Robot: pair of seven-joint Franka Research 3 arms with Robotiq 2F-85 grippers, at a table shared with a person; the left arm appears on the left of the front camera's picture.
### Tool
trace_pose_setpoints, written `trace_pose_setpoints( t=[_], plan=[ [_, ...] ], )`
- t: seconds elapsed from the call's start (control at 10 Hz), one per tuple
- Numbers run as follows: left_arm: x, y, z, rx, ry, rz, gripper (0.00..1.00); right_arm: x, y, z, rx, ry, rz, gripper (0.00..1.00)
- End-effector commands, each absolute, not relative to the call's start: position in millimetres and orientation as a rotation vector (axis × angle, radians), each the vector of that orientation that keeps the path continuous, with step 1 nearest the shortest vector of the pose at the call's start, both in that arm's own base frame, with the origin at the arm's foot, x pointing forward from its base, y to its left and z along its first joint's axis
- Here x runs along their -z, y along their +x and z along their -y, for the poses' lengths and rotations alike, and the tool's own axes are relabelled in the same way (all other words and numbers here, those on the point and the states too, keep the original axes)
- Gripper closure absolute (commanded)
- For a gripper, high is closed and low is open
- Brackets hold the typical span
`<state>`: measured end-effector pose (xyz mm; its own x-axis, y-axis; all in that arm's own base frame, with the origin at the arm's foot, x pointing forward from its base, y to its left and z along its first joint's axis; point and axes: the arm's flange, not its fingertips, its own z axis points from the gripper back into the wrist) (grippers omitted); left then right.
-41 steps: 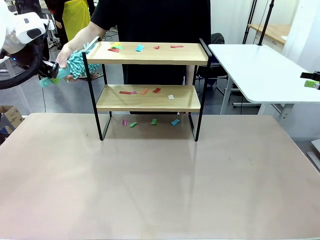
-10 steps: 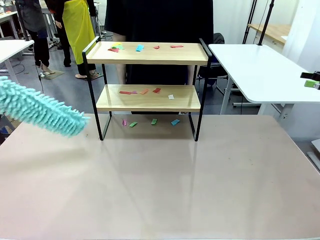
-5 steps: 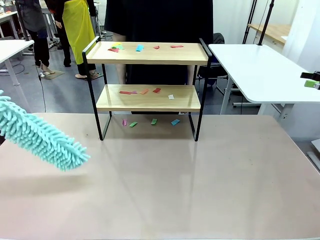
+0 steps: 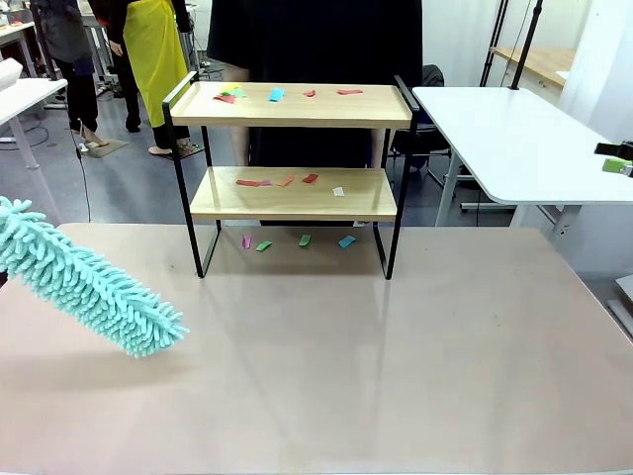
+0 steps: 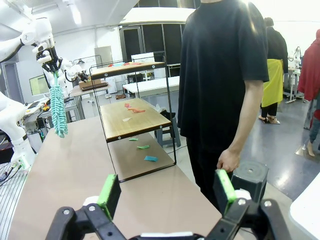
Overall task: Clean the shelf.
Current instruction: Clean the specific section of the Shelf indicated by the human with the Duster.
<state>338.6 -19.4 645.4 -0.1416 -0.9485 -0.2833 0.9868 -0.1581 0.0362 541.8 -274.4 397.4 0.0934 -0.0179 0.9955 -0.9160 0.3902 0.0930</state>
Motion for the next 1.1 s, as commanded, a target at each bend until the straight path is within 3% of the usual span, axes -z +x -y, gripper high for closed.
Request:
trace_pose_setpoints(
  t=[0.0,1.0],
  plan=[
    [-648.3,337.7,20.5,1.732,0.272,-0.191,0.87,-401.2,542.9,272.1,-0.852,0.952,1.307,0.0],
    [-648.3,337.7,20.5,1.732,0.272,-0.191,0.87,-401.2,542.9,272.1,-0.852,0.952,1.307,0.0]
  ],
)
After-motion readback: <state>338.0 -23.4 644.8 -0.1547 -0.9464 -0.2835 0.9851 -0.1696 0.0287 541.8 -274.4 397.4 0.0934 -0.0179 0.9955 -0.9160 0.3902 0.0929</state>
